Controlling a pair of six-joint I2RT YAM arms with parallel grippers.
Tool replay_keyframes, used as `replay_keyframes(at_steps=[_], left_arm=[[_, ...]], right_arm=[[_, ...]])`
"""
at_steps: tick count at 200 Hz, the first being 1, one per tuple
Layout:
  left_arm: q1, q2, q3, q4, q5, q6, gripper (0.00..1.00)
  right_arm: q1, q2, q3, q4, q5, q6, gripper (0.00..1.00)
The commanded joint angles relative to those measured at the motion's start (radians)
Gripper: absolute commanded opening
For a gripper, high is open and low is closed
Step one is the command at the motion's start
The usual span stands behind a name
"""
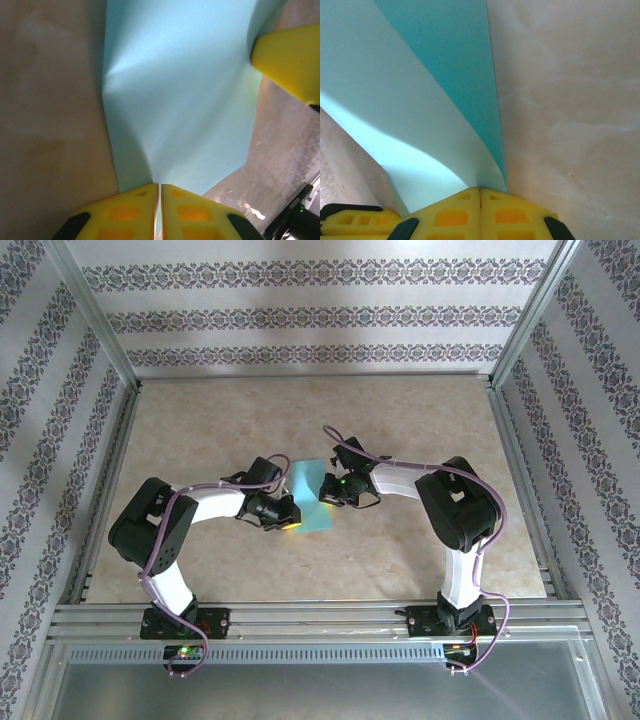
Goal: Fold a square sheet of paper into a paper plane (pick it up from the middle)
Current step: First fold the square sheet of paper in half at the center of the table.
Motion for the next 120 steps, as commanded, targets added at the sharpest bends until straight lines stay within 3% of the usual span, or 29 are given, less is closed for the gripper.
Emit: replay_keyframes(at_steps=[1,48,87,120], left_arm=[[0.001,-0.011,-0.047,-0.293,-0.062,0.13,0.12],[0.001,-0.127,0.036,-0.34,-0.028,0.162,0.12],[0.009,-0.152,0.118,-0.146,-0.067,0.062,0.13],[0.031,-0.029,0.186,-0.019,-0.08,0.028,0.12]], right_arm=[[0.004,0.172,-0.1,-0.173,0.255,-0.016,0.05],[0.005,0.165,-0.094,-0.178,0.251,-0.054,0.05],[0.004,0.132,-0.073,-0.201,0.22,-0.174,0.06],[-0.005,0.134,-0.055,-0.209,0.206,-0.186,0.06]])
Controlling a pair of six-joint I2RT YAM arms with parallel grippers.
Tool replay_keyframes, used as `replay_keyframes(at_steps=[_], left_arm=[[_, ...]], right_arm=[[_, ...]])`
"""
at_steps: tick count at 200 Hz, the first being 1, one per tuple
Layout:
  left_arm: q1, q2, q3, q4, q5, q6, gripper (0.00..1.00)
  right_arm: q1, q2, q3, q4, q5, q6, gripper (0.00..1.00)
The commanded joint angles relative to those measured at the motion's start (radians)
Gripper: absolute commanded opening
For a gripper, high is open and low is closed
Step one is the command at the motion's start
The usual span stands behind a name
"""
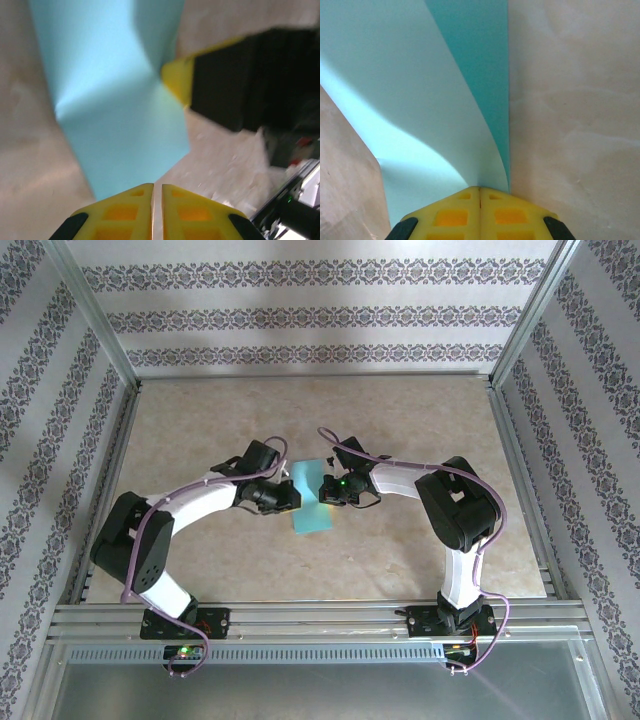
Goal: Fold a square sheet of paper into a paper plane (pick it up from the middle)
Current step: First fold the square sheet of paper in half at the center of the table.
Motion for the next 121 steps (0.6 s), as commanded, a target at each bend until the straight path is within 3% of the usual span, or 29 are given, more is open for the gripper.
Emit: replay_keyframes(at_steps=[1,59,121], left_arm=[[0.025,0.09,0.053,0.119,-0.033,-0.044,0.12],[0.045,0.26,0.102,0.187,0.027,-0.04,0.12],[0.12,0.31,0.061,0.205,0.016,-0.019,0.12]], right_arm=[[-0.005,0.136,-0.065,-0.194,0.205,-0.052,0.06],[-0.007,0.157,-0.063,-0.193,0.196,-0.024,0.05],[-0.011,0.167,-0.06,-0.234,0.25,-0.028,0.05]])
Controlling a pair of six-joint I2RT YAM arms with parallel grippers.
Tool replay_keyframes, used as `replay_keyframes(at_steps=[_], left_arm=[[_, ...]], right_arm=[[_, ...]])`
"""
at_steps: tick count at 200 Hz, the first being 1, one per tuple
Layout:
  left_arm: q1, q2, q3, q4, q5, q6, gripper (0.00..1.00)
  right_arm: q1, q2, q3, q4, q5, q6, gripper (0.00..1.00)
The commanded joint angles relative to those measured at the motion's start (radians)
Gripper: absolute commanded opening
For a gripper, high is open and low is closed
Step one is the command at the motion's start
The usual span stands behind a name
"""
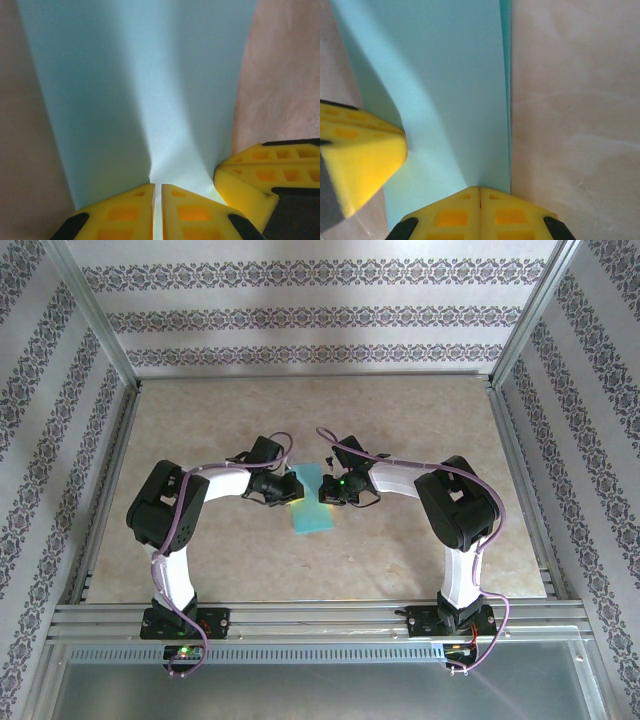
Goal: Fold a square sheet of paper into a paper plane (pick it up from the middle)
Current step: First fold the square sheet of paper in half at the center of the table.
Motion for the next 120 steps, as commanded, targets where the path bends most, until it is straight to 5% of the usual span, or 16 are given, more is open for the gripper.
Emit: replay_keyframes(at_steps=[1,76,120], left_arm=[[0.044,0.03,-0.014,0.025,-0.012,0.011,0.12],[0.103,-0.022,0.01,-0.152,-0.128,0.049,0.13],[0.085,-0.107,0.001,0.047,0.08,-0.004,0.13]], right_arm=[[-0.011,0.157,-0.081,-0.207,0.251,-0.013,0.05],[-0.021,0.151,-0.078,-0.237,0.295,-0.022,0.05],[-0.02,0.158,-0.072,-0.233,0.28,-0.014,0.05]])
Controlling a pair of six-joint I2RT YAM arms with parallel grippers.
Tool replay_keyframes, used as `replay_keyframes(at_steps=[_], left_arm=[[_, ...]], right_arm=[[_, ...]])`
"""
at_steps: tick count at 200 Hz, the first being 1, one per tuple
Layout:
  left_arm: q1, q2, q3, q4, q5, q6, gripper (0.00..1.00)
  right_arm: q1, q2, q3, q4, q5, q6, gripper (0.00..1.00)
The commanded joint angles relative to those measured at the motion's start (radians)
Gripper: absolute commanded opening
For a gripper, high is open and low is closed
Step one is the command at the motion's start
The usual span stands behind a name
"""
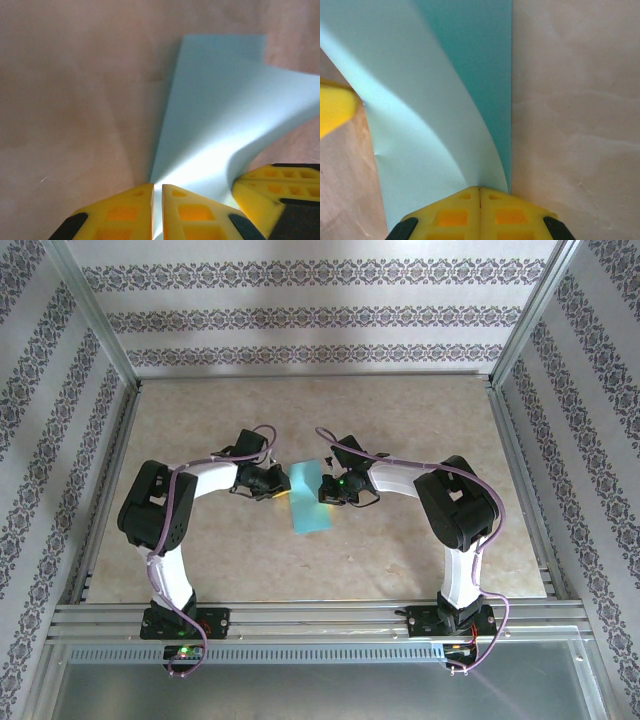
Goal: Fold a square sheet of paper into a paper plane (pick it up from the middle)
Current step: First fold the square sheet of paper in half at the center of the table.
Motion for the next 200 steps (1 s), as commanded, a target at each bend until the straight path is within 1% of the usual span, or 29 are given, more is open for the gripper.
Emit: replay_keyframes(at_steps=[1,15,24,47,67,84,109,126,176,200], left_arm=[[-0.001,-0.064,-0.008,0.117,0.095,-0.027,0.13],[-0.01,-0.047,-0.013,0.209,0.141,-0.067,0.13],[-0.015,-0.022,-0.005,0.237,0.153,-0.085,0.13],[-0.029,0.05,0.034,0.236,0.159,-0.089,0.13],[-0.034,0.093,0.06,0.195,0.146,-0.077,0.13],[-0.034,0.108,0.068,0.164,0.12,-0.061,0.13],[-0.025,0.121,0.074,0.087,0.032,-0.033,0.13],[-0.008,0.132,0.07,0.074,-0.001,-0.027,0.13],[0.045,0.168,0.06,0.062,-0.06,-0.023,0.13],[0.08,0.156,0.047,0.054,-0.073,-0.026,0.12]], right_arm=[[-0.02,0.156,-0.083,-0.215,0.264,-0.013,0.05],[-0.02,0.162,-0.08,-0.211,0.256,-0.008,0.05],[-0.019,0.166,-0.079,-0.211,0.255,-0.008,0.05],[-0.019,0.166,-0.078,-0.214,0.258,-0.008,0.05],[-0.018,0.164,-0.082,-0.214,0.259,-0.004,0.05],[-0.019,0.165,-0.086,-0.214,0.259,-0.004,0.05],[-0.018,0.166,-0.089,-0.216,0.263,-0.004,0.05],[-0.019,0.167,-0.09,-0.217,0.268,-0.005,0.05],[-0.018,0.173,-0.095,-0.231,0.281,-0.013,0.05],[-0.021,0.173,-0.097,-0.237,0.295,-0.015,0.05]])
